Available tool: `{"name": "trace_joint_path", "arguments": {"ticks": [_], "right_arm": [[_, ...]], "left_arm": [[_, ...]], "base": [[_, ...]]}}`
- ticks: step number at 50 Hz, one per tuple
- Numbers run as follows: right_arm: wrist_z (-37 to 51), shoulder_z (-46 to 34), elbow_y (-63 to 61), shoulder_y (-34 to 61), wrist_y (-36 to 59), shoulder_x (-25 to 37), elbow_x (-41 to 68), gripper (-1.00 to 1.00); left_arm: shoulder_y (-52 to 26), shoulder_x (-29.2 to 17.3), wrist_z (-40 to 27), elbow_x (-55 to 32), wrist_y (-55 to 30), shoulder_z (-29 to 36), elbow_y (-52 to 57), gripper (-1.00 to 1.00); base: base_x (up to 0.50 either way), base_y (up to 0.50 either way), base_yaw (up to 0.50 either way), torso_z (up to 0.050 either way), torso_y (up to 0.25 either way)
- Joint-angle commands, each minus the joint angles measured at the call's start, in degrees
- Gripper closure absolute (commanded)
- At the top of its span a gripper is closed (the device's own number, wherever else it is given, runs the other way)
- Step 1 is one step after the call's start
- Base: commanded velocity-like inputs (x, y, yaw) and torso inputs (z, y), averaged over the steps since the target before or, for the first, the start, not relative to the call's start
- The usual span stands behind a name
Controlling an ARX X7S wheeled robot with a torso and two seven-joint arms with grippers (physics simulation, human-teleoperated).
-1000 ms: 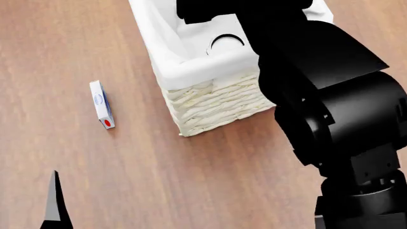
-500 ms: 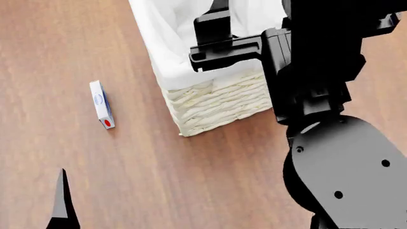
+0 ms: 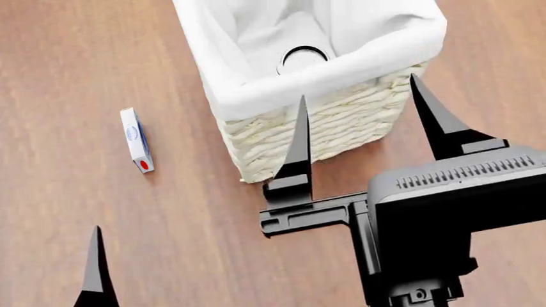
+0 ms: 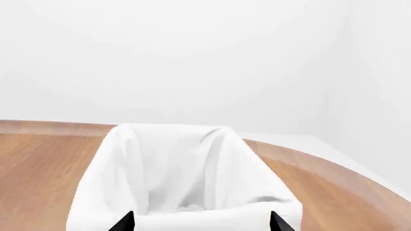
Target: Pick up the alphabet soup and the cream cheese box, and put them in the basket.
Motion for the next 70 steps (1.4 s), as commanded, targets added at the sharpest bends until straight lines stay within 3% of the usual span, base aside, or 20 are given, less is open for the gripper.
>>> {"name": "trace_joint_path", "arguments": {"ticks": [1,17,32,44,56,70], "right_arm": [[0.5,-1.6,-0.8,-7.9,-5.5,0.6,-3.7,-1.00],[0.9,-0.9,-1.8,-8.4,-5.5,0.9,-2.6,-1.00],[0.8,-1.5,-1.3,-8.6,-5.8,0.7,-2.9,-1.00],[0.7,-1.7,-0.9,-9.3,-6.4,0.6,-2.7,-1.00],[1.0,-1.3,-1.1,-9.9,-6.6,1.0,-2.4,-1.00],[1.1,-1.1,-0.9,-9.5,-6.4,0.8,-1.7,-1.00]], "left_arm": [[-0.9,0.0,0.2,0.0,-1.0,0.6,0.5,-1.00],[-6.3,0.5,2.6,-3.8,-4.2,0.4,-1.1,-1.00],[-20.3,5.1,9.8,-9.6,-6.2,1.2,-17.4,-1.00],[-24.5,7.5,13.1,-14.2,-6.1,0.0,-25.7,-1.00],[-29.9,9.3,15.2,-13.0,-2.4,-0.8,-38.9,-1.00],[-34.2,11.4,16.9,-12.8,-0.3,-0.6,-46.8,-1.00]], "base": [[0.00,0.00,0.00,0.000,0.000],[0.00,0.00,0.00,0.000,0.000],[0.00,0.00,0.00,0.000,0.000],[0.00,0.00,0.00,0.000,0.000],[0.00,0.00,0.00,0.000,0.000],[0.00,0.00,0.00,0.000,0.000]]}}
